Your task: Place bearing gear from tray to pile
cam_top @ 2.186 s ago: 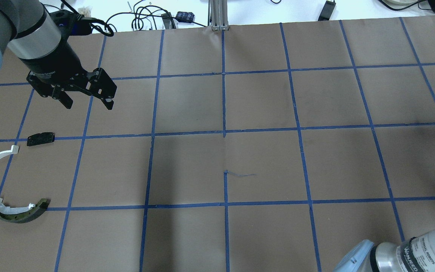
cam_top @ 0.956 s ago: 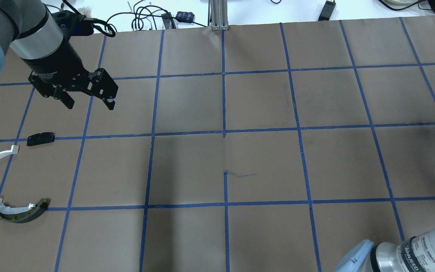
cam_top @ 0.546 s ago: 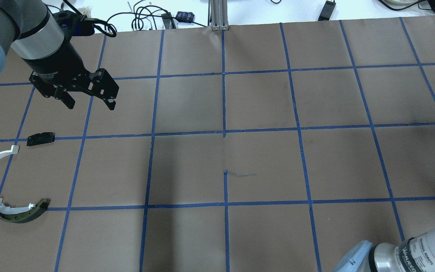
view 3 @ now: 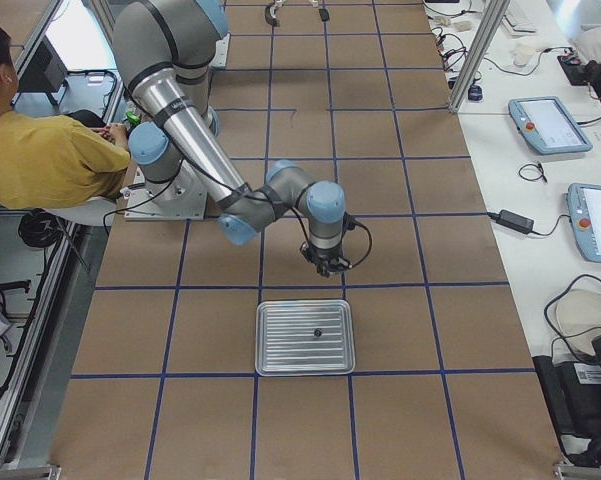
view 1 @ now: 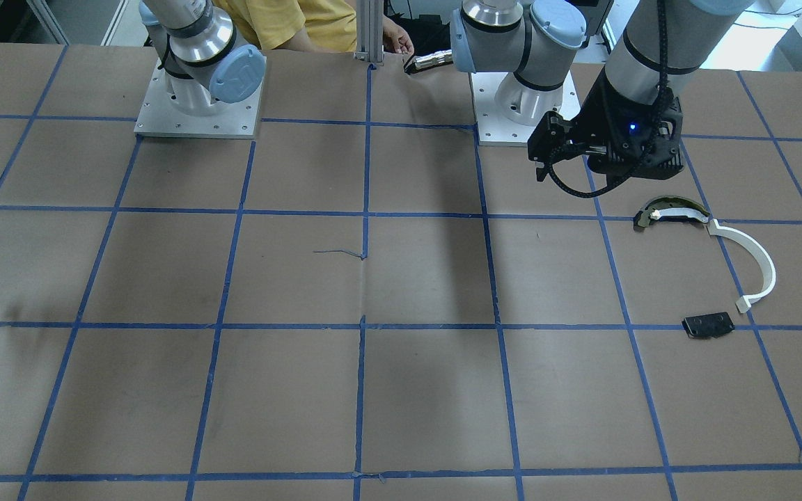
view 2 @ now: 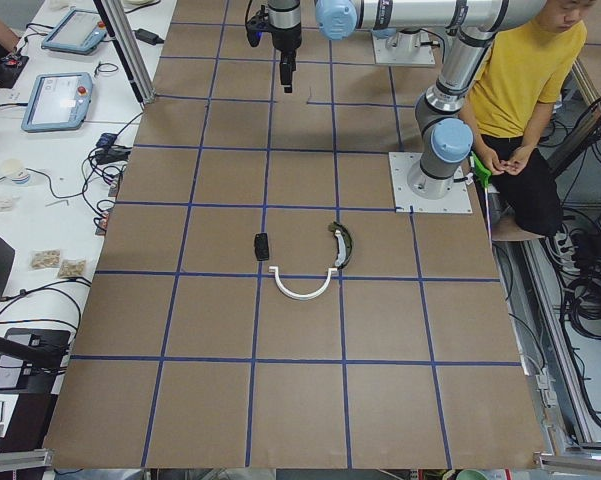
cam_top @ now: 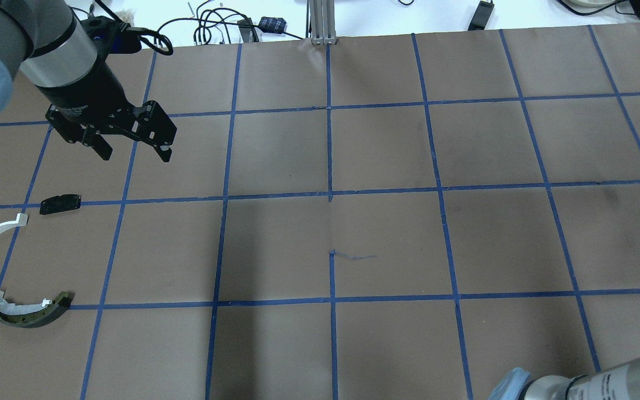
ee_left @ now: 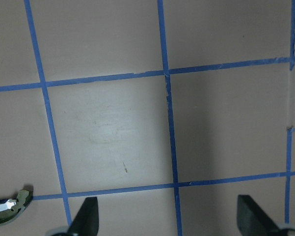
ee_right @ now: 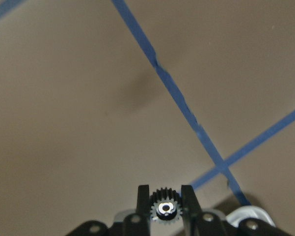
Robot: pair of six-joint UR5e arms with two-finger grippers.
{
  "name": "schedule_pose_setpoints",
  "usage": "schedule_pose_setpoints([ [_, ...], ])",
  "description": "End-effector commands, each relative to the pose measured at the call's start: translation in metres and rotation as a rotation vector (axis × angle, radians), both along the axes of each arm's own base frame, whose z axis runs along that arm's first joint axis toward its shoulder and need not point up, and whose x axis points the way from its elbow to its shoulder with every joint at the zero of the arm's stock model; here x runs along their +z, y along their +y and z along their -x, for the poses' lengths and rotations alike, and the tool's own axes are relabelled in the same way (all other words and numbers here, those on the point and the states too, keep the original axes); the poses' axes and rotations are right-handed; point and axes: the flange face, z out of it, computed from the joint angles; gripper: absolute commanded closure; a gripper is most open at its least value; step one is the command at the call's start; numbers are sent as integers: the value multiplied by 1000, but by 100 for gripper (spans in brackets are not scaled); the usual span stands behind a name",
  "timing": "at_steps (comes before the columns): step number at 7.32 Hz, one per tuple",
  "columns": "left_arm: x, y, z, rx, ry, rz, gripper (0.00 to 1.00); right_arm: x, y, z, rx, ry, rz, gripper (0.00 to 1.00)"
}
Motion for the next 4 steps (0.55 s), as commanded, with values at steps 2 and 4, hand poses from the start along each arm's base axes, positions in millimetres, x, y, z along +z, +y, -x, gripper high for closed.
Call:
schedule_pose_setpoints([
  [2,-1,0,1,-1,1,-2,0,9,-35,-265,-334,-77,60,100],
  [4,-1,0,1,-2,1,-2,0,3,-42,-392,-550,-134,60,100],
])
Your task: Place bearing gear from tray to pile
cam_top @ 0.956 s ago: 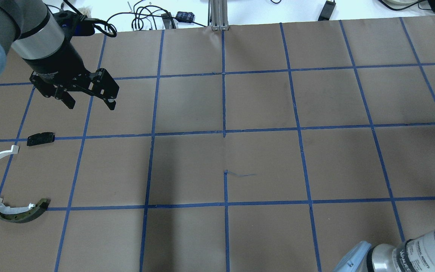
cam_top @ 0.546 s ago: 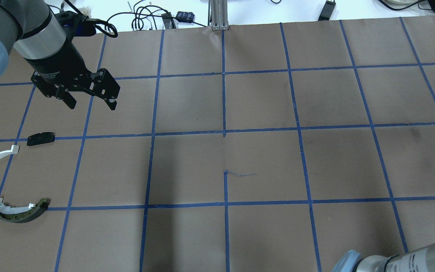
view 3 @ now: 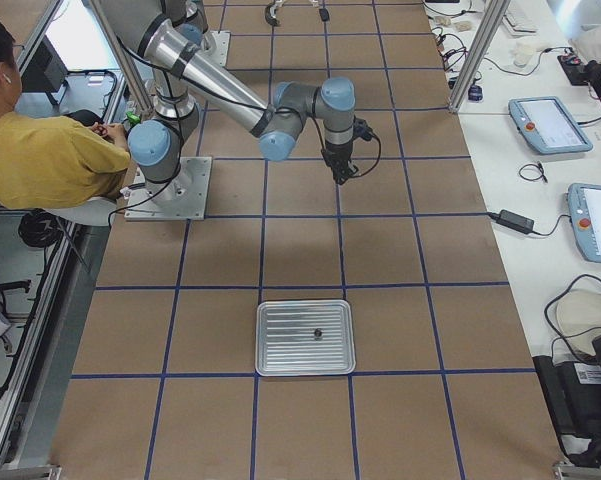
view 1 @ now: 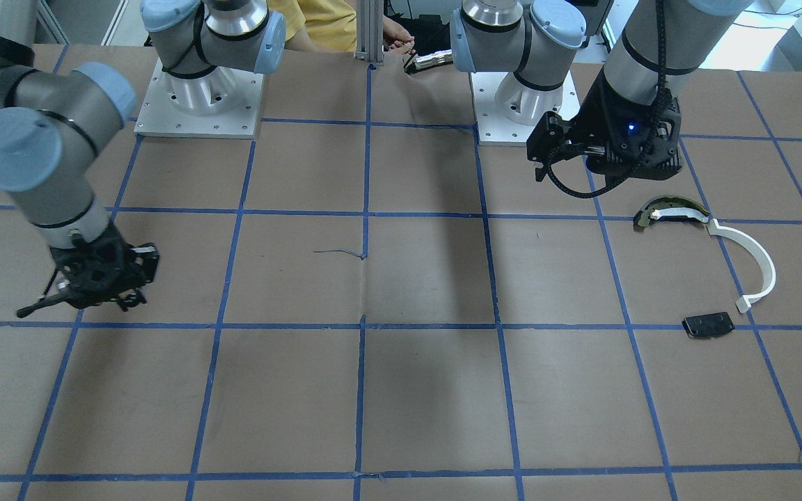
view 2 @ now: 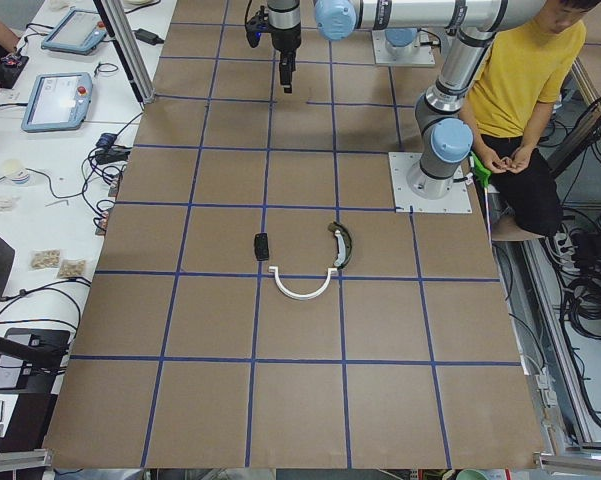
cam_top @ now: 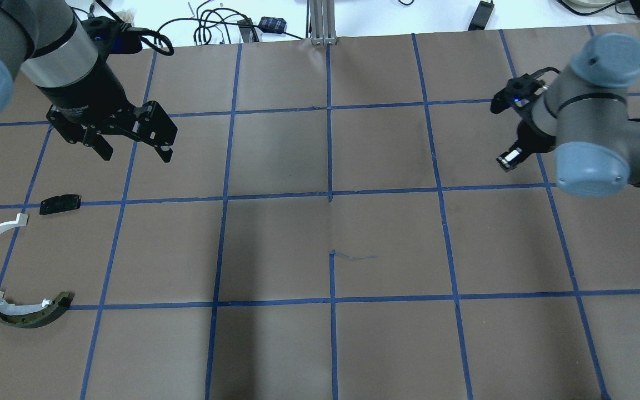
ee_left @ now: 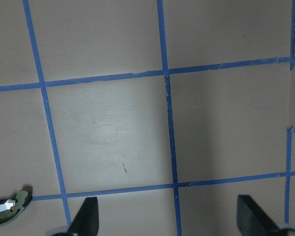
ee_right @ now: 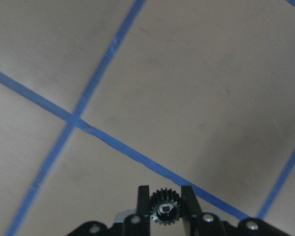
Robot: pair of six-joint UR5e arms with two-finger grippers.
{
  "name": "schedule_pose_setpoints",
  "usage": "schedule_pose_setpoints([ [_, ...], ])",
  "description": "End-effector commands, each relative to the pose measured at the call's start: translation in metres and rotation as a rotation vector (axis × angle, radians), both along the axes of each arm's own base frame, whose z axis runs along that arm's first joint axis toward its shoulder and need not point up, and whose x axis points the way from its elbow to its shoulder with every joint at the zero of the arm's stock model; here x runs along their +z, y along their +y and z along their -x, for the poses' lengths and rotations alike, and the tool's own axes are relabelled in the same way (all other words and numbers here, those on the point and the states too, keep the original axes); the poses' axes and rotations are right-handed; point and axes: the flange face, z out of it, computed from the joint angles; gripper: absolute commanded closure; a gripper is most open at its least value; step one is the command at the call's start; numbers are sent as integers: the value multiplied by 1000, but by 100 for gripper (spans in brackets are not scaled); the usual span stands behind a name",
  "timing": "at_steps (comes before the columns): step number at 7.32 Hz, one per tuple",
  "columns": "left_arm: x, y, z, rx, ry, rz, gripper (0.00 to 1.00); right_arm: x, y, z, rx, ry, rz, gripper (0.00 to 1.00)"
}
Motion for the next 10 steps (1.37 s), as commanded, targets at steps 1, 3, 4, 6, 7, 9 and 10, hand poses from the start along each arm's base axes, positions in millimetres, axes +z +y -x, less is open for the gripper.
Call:
schedule_pose_setpoints([
  [1,0,0,0,-1,0,0,0,-8,-3,-166,-216,-70,1,100],
  [3,0,0,1,-1,0,-1,0,-34,20,-314,-322,-97,-21,100],
  [4,1,1,1,-1,0,2,0,-45,40,-353,-367,-118,-41,100],
  [6,-1,-1,0,0,0,-3,0,-64,56,-359,-369,-88,-80,96],
  [7,1,0,-2,3,-3,0,0,-77,62,-355,-371,-77,-91,10],
  [9,4,2,-6,-6,-5,7,0,-16,8,-300,-466,-112,-33,0],
  [10,2,-1,-7,-29,1,5,0,20,-24,-223,-446,-67,-76,0],
])
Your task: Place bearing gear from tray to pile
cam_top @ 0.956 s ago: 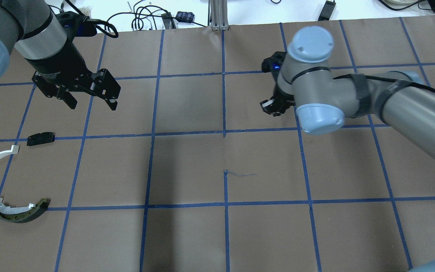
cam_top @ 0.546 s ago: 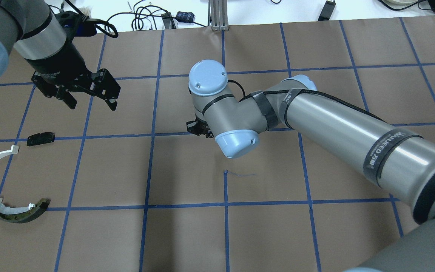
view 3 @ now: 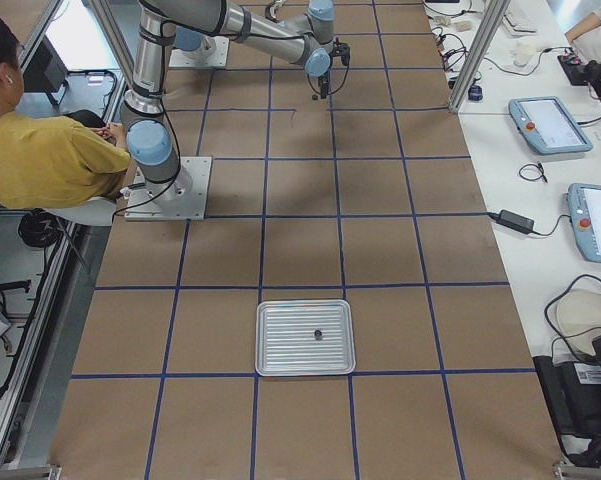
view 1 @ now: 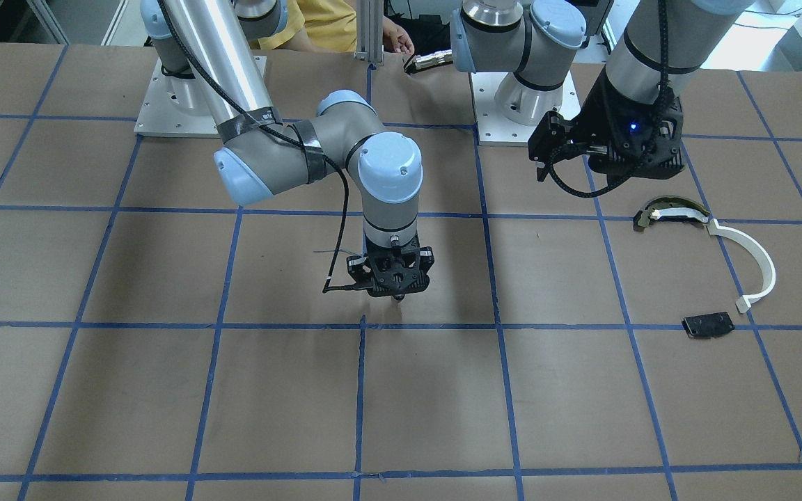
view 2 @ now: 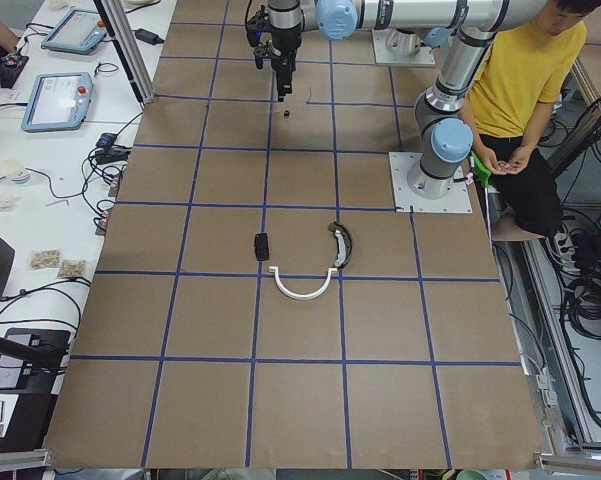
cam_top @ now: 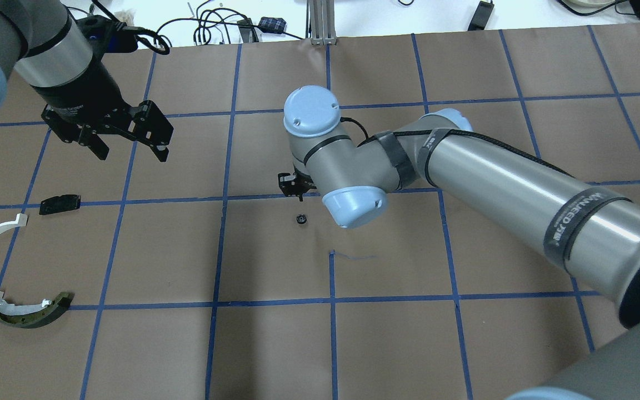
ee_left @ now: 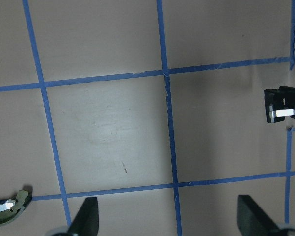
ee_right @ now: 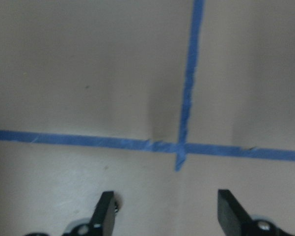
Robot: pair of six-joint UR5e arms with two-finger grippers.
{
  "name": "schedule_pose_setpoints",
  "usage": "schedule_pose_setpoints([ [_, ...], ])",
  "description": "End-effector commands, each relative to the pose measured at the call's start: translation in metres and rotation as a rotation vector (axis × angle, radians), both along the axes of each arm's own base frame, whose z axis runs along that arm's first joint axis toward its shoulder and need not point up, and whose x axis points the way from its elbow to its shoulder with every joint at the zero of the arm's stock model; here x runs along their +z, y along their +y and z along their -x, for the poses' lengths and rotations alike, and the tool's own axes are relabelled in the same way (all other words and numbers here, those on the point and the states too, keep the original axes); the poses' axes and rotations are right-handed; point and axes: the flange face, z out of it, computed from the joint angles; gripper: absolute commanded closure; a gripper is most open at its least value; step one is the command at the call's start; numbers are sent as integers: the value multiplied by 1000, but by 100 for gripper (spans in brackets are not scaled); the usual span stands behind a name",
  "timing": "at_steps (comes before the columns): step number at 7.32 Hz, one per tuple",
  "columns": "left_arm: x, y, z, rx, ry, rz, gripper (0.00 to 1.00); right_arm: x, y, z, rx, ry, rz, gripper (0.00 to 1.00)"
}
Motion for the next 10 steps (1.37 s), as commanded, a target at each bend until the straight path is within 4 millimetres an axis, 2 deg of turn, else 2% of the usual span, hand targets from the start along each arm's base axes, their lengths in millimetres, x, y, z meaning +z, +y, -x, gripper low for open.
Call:
schedule_pose_setpoints([
  [1,-7,-7,-5,-2,17,-6,0,70,-58,169,29,38,-39,0],
  [2,-21,-28,2,54,15,42,0,92,-73,267,5,52,-18,0],
  [3,-51,-32,30,64,11,13,0,101,-81,372,41,115,-10,0],
  [4,-78,-38,76,-8,15,76,0,95,-71,473,-37,123,-28,0],
  [5,-121,-39,104,25,14,54,0,92,-50,558,-159,117,-37,0],
  [6,-151,-44,127,33,34,76,0,86,-26,625,-164,108,-46,0],
  [8,-201,-46,169,-25,51,39,0,36,22,745,-170,98,-49,0],
  [9,-220,-43,188,-59,49,29,0,5,24,788,-119,148,18,1],
  [10,-238,-41,199,-79,42,13,0,-25,37,813,-93,146,6,3],
])
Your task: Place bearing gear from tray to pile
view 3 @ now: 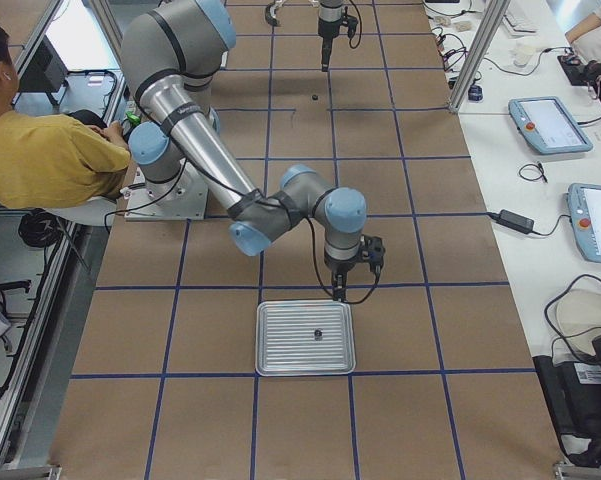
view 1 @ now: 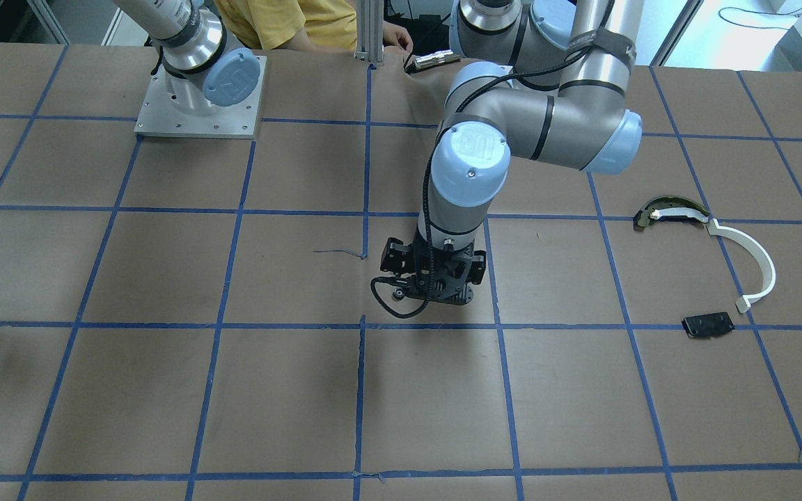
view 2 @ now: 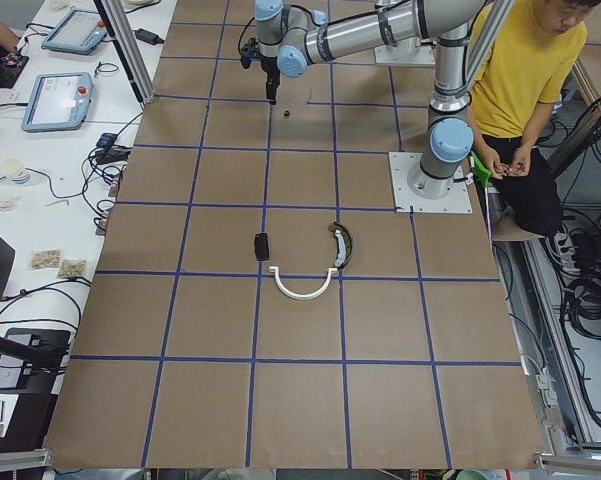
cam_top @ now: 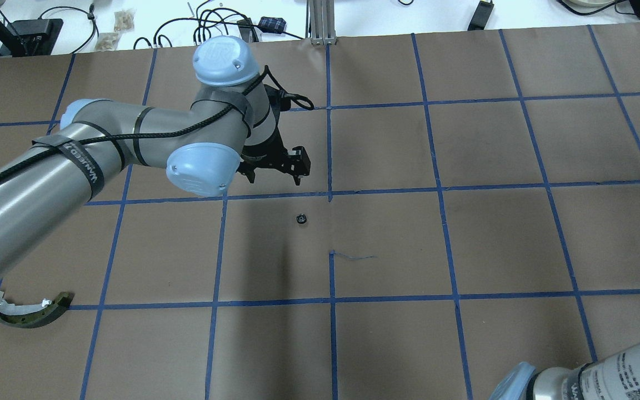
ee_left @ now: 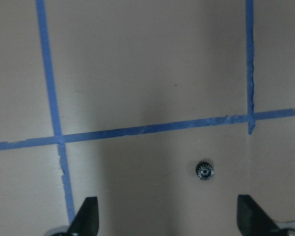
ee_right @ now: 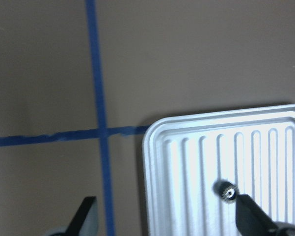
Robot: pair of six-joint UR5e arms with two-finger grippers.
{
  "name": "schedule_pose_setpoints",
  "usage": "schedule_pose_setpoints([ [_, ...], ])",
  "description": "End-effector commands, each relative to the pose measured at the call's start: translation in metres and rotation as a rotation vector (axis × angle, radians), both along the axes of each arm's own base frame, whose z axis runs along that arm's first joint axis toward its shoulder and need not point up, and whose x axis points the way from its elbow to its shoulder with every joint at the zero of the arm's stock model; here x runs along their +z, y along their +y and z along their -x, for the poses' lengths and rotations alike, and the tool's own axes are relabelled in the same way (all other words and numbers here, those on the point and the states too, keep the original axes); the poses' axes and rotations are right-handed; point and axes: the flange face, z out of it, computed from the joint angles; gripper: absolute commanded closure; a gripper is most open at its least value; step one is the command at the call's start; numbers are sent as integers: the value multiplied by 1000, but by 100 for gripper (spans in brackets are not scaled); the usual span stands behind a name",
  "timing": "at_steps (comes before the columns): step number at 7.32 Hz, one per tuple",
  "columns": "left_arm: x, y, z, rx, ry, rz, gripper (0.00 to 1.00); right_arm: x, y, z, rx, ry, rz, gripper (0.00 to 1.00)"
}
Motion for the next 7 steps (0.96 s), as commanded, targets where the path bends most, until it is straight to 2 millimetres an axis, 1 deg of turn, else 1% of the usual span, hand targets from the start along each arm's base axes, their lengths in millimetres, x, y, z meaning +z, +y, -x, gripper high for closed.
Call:
schedule_pose_setpoints([
  [1,-46,0,20,-34,-13,-42,0,-63,34,59,11,-14,-15,6],
  [2,-61,0,26,-43,-14,-52,2,-69,36,64,7,-13,-31,16],
  [3,-78,4,33,-56,-31,-76,4,-73,38,62,9,-25,-39,22],
  [4,-89,4,34,-57,-38,-93,6,-76,38,61,20,-29,-45,30],
  [5,-92,4,35,-56,-38,-98,11,-76,39,61,30,-28,-47,30],
  [6,-93,5,34,-62,-39,-101,19,-78,39,61,30,-30,-49,36],
  [7,-91,5,34,-64,-40,-98,29,-80,38,62,50,-30,-49,45],
])
